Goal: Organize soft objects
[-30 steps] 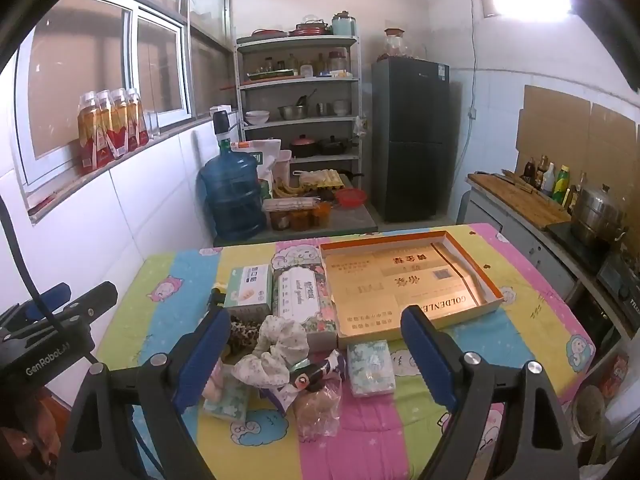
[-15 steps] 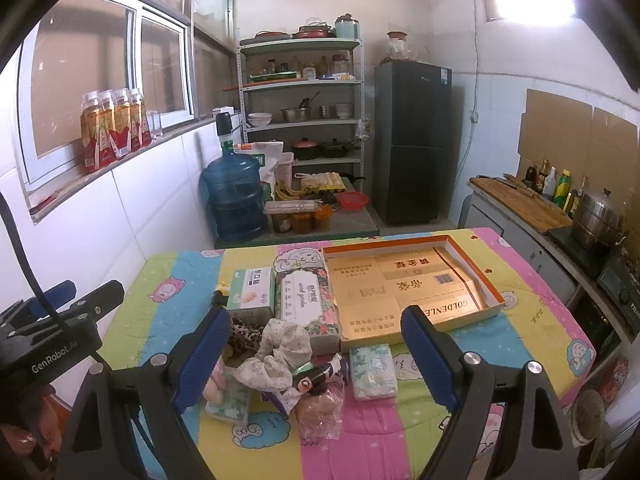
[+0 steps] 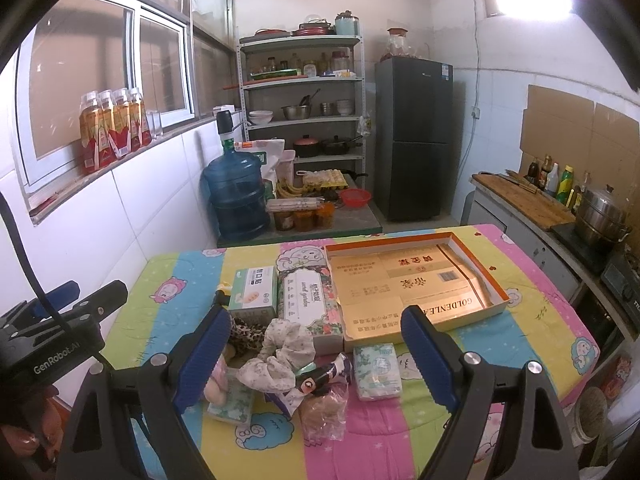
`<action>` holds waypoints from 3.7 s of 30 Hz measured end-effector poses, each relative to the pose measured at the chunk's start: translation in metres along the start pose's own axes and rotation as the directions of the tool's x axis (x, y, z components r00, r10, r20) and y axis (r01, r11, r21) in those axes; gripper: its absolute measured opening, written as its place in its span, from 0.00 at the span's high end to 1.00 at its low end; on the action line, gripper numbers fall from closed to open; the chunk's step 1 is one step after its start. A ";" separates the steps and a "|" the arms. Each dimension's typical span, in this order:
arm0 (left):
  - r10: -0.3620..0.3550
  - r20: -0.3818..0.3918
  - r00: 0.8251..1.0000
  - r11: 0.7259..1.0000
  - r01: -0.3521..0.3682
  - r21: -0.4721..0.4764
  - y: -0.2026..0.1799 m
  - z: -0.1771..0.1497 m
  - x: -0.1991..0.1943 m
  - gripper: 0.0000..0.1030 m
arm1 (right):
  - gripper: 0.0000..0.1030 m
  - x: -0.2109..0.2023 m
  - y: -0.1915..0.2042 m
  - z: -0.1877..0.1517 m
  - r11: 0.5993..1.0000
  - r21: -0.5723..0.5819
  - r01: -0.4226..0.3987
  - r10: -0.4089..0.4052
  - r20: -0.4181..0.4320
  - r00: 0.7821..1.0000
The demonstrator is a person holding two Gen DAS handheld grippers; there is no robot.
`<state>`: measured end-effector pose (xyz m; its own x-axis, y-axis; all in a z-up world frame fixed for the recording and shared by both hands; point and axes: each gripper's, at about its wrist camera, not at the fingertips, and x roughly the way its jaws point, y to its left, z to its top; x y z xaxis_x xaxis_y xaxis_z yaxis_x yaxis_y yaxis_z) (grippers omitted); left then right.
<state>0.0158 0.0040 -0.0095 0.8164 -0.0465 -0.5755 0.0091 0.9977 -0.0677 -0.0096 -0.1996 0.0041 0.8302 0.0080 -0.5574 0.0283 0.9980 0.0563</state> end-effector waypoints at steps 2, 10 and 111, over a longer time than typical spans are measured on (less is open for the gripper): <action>-0.001 -0.001 1.000 1.000 0.001 0.001 0.000 -0.001 0.001 0.24 | 0.15 0.000 0.000 0.000 1.000 0.000 0.001 -0.001 0.000 1.000; -0.009 -0.003 1.000 1.000 0.009 0.006 -0.003 -0.002 0.003 0.24 | 0.15 0.002 -0.001 -0.001 1.000 0.006 -0.001 0.001 -0.004 1.000; -0.237 -0.278 0.931 0.970 0.209 -0.125 -0.011 -0.073 0.143 0.77 | 0.88 0.170 -0.009 -0.037 0.931 0.080 -0.357 0.359 -0.388 0.849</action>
<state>0.0900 -0.0175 -0.1507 0.5977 -0.2932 -0.7462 0.1077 0.9516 -0.2877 0.1106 -0.2048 -0.1217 0.4986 0.3892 -0.7745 -0.2252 0.9210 0.3179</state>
